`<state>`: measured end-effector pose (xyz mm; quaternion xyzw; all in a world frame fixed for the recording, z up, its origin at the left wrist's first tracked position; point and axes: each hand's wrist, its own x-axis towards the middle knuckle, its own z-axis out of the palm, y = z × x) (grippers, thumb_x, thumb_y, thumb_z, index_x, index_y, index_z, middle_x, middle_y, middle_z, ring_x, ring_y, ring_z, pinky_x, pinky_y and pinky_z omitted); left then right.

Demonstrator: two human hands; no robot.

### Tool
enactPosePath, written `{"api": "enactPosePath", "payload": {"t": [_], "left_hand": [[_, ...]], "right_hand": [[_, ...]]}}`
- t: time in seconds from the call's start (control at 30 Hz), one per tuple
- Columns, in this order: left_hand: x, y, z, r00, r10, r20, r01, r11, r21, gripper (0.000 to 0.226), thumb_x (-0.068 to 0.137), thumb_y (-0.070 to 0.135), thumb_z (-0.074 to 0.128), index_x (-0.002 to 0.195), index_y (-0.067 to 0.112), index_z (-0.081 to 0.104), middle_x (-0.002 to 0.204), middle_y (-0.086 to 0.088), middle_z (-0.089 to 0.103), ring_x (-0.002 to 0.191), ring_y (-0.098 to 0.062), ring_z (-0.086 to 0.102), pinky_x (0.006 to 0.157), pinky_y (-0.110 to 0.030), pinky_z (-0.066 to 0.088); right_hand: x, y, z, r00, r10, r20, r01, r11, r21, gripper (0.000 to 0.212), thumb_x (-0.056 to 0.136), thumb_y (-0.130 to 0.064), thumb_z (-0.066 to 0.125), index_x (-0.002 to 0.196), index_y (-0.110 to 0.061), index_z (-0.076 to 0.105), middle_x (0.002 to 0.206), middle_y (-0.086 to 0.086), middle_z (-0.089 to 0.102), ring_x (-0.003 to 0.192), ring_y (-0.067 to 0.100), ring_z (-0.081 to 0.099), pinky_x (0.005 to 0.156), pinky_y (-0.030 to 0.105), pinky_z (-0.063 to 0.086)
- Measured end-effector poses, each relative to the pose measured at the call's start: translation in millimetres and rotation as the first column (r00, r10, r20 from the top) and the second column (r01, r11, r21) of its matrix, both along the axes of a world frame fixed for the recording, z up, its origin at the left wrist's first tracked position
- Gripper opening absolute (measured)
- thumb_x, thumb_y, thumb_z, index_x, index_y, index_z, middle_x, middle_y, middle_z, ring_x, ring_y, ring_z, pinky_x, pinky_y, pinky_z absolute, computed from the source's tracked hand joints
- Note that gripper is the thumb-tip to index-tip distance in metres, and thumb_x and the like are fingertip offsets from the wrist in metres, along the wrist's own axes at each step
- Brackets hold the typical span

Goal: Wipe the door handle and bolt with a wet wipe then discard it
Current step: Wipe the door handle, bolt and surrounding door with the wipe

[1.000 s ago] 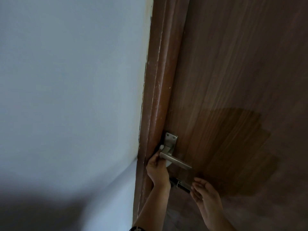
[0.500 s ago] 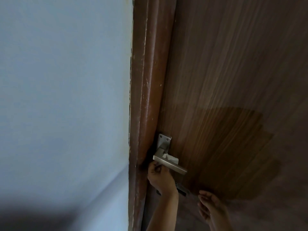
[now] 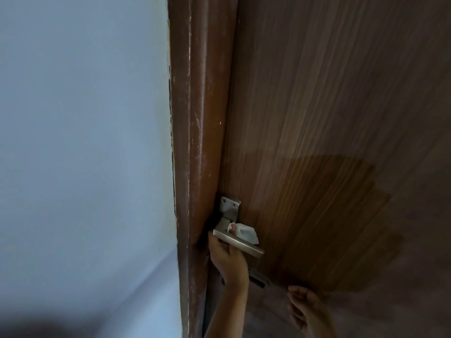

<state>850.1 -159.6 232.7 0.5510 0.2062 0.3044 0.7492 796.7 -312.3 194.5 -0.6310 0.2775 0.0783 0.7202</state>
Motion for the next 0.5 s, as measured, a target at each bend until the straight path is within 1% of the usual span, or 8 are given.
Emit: {"api": "enactPosePath", "payload": {"t": [0.07,0.1,0.2,0.3,0.37,0.43,0.47,0.5], "left_hand": [[-0.1,6.2,-3.0,1.0,-0.018,-0.018,0.019,0.998,0.052,0.031,0.091,0.01,0.059,0.122,0.01,0.057,0.11,-0.004,0.068,0.102,-0.017,0.066,0.085,-0.036,0.057],[-1.0,8.4,-3.2,1.0,-0.017,-0.021,0.019,0.997,0.07,0.029,0.09,0.007,0.06,0.119,0.011,0.059,0.109,-0.002,0.068,0.101,-0.015,0.066,0.084,-0.034,0.057],[-4.3,13.3,0.6,1.0,0.0,-0.028,0.004,0.991,0.132,0.027,0.088,0.003,0.062,0.111,0.016,0.062,0.103,0.005,0.068,0.097,-0.011,0.066,0.083,-0.026,0.054],[-6.8,19.0,3.7,0.997,0.046,-0.056,-0.03,0.968,0.251,0.02,0.087,0.001,0.061,0.104,0.011,0.066,0.096,0.002,0.069,0.087,-0.014,0.065,0.081,-0.025,0.051],[-9.4,24.0,4.4,0.992,0.093,-0.088,-0.052,0.922,0.384,0.014,0.088,0.004,0.061,0.099,0.008,0.069,0.091,-0.005,0.072,0.082,-0.018,0.066,0.075,-0.028,0.052],[-12.2,30.3,6.7,0.987,0.114,-0.112,-0.043,0.861,0.506,0.017,0.088,0.008,0.061,0.102,0.003,0.07,0.091,-0.012,0.073,0.082,-0.028,0.068,0.074,-0.035,0.055],[-12.8,34.0,8.7,0.984,0.125,-0.127,-0.035,0.834,0.55,0.02,0.089,0.01,0.06,0.105,0.004,0.07,0.09,-0.013,0.074,0.082,-0.031,0.068,0.074,-0.036,0.055],[-12.7,38.7,10.8,0.978,0.143,-0.153,-0.026,0.807,0.59,0.023,0.089,0.012,0.06,0.108,0.006,0.07,0.089,-0.015,0.074,0.081,-0.034,0.067,0.072,-0.032,0.052]], "right_hand": [[-2.7,-1.7,-1.1,1.0,-0.005,0.025,0.005,1.0,0.007,0.023,0.09,0.01,0.05,0.081,-0.009,0.058,0.05,0.003,0.056,0.051,0.015,0.042,0.04,0.018,0.038],[-3.3,-2.4,-2.1,1.0,-0.011,0.028,0.011,1.0,0.013,0.023,0.09,0.01,0.049,0.082,-0.009,0.058,0.045,0.002,0.055,0.05,0.014,0.041,0.04,0.017,0.036],[-3.7,-3.7,-3.5,1.0,-0.017,0.011,0.017,1.0,0.004,0.024,0.09,0.009,0.05,0.081,-0.01,0.06,0.052,0.004,0.055,0.055,0.016,0.042,0.048,0.019,0.037],[-4.9,-3.0,-2.3,1.0,-0.017,0.002,0.017,1.0,0.007,0.024,0.089,0.01,0.051,0.08,-0.011,0.06,0.062,0.007,0.057,0.057,0.019,0.047,0.051,0.021,0.037],[-5.8,-0.3,-1.5,1.0,-0.008,-0.01,0.008,1.0,0.004,0.025,0.089,0.011,0.051,0.079,-0.01,0.06,0.058,0.007,0.056,0.056,0.018,0.046,0.053,0.022,0.036],[-7.4,4.4,1.3,1.0,0.004,-0.016,-0.004,1.0,0.006,0.026,0.089,0.012,0.05,0.077,-0.008,0.059,0.051,0.007,0.055,0.052,0.018,0.046,0.054,0.023,0.033],[-8.6,7.4,3.2,1.0,0.01,-0.012,-0.01,1.0,0.01,0.026,0.089,0.013,0.049,0.076,-0.008,0.059,0.05,0.008,0.055,0.051,0.018,0.045,0.054,0.023,0.032],[-9.6,11.1,5.0,1.0,0.018,-0.006,-0.018,1.0,0.011,0.026,0.089,0.013,0.049,0.075,-0.007,0.058,0.052,0.008,0.054,0.05,0.018,0.045,0.054,0.023,0.031]]}}
